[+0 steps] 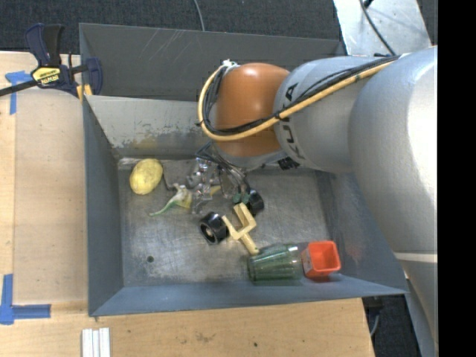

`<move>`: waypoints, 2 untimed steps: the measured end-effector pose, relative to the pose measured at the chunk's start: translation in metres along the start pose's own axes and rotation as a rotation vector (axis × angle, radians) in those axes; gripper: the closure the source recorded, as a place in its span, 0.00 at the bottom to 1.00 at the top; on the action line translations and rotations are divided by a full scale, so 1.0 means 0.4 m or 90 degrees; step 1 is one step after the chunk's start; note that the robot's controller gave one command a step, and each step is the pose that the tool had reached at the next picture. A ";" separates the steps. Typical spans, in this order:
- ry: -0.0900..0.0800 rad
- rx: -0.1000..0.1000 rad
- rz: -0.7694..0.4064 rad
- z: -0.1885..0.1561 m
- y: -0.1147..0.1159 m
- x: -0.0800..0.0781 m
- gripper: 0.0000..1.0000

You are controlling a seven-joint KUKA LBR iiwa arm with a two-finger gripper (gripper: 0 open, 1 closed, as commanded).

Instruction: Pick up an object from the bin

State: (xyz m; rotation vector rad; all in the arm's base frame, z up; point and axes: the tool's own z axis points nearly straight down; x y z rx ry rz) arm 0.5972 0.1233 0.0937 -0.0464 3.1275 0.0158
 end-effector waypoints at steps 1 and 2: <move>0.000 0.000 0.000 0.000 0.000 0.000 1.00; 0.000 0.000 0.000 0.000 0.000 0.000 1.00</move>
Offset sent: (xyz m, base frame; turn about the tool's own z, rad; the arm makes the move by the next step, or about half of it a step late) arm 0.0000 0.0000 0.0000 0.0000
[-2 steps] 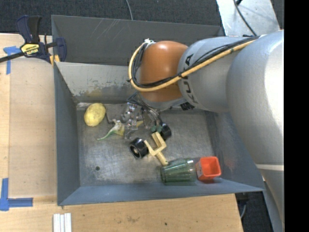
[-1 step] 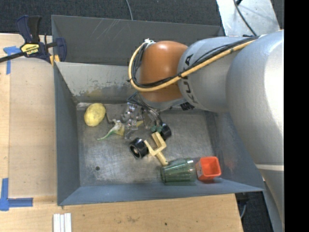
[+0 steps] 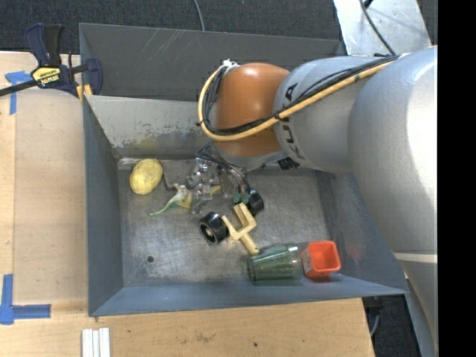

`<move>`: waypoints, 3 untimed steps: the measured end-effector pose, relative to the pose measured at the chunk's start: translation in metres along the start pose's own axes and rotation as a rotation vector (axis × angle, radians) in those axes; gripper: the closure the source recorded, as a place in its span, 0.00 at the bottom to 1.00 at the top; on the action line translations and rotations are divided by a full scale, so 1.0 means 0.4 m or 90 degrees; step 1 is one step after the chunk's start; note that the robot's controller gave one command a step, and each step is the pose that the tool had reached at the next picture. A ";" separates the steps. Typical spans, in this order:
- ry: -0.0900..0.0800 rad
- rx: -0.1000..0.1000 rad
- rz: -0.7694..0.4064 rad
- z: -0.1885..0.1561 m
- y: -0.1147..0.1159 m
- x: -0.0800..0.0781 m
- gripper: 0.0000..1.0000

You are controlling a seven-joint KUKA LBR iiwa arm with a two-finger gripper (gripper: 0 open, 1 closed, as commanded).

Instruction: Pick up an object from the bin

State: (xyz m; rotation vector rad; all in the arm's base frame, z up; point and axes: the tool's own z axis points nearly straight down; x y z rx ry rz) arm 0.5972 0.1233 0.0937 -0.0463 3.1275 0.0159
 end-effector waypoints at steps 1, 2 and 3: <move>0.009 0.006 -0.018 -0.081 -0.013 0.023 1.00; 0.009 0.006 -0.017 -0.232 0.002 0.004 1.00; 0.006 0.006 -0.026 -0.303 -0.007 0.026 1.00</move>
Offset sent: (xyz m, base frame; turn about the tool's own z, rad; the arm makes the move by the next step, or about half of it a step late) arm -0.0004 0.0042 0.1087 -0.0212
